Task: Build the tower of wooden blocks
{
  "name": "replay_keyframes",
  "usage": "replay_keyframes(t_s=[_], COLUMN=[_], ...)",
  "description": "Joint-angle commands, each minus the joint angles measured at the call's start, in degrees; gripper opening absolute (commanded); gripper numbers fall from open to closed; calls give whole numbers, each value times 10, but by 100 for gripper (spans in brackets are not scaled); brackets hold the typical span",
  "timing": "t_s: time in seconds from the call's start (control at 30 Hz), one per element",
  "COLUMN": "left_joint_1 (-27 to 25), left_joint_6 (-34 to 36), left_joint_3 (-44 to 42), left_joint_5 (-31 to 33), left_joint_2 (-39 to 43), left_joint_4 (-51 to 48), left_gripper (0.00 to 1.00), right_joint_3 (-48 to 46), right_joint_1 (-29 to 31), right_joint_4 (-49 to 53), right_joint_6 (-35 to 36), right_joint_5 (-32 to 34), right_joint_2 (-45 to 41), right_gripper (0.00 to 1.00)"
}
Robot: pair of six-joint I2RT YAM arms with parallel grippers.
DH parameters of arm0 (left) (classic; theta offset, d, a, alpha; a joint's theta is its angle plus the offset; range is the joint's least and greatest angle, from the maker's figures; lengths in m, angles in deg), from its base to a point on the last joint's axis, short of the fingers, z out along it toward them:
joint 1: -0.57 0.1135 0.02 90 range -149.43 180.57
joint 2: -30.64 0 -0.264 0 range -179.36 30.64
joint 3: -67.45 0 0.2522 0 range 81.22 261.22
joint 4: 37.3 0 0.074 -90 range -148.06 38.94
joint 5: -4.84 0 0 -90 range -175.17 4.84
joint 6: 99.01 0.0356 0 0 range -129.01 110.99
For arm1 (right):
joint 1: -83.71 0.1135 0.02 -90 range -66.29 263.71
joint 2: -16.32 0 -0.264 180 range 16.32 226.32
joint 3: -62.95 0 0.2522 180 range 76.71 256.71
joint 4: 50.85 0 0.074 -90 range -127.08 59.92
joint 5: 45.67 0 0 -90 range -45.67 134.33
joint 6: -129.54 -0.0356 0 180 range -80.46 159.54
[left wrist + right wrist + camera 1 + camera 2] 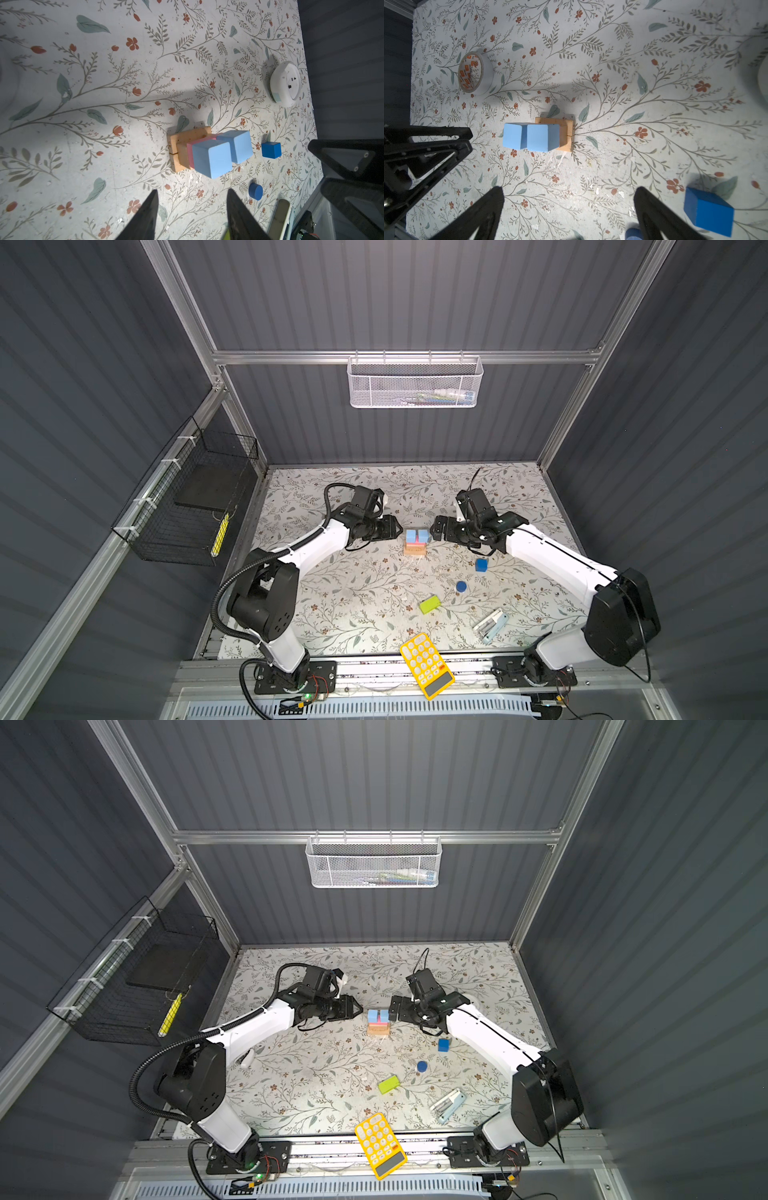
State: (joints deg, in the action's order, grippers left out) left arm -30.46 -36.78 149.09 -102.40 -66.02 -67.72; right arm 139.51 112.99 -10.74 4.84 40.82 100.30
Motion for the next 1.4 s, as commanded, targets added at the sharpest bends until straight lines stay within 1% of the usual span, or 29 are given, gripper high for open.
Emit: replay_keyframes(t_s=[0.0,0.27,0.3,0.37,0.8,1.37], left_joint_1=[-5,-14,-15,-17,-28,-35], left_joint_6=[-11,-22,-23,-24,-27,-30], left_joint_3=[16,35,37,40,58,67], left_joint_5=[-7,-12,-25,-31,-39,-35], left_joint_2=[-16,-40,-42,-45,-68,-74], left_joint_4=[4,16,18,19,22,12], left_gripper=[53,48,48,48,47,44], right_joint_3=[-21,-29,-28,-25,-17,-3], right_joint_1=[-14,-28,-28,-28,-31,-41], right_joint_4=[-15,-20,-22,-25,-26,-29], right_joint_6=[-1,8,8,8,7,10], right_joint_5=[-18,-38,-42,-47,-43,-43], right_joint_2=[-9,15,19,28,59,91], right_gripper=[99,99,99,99,99,99])
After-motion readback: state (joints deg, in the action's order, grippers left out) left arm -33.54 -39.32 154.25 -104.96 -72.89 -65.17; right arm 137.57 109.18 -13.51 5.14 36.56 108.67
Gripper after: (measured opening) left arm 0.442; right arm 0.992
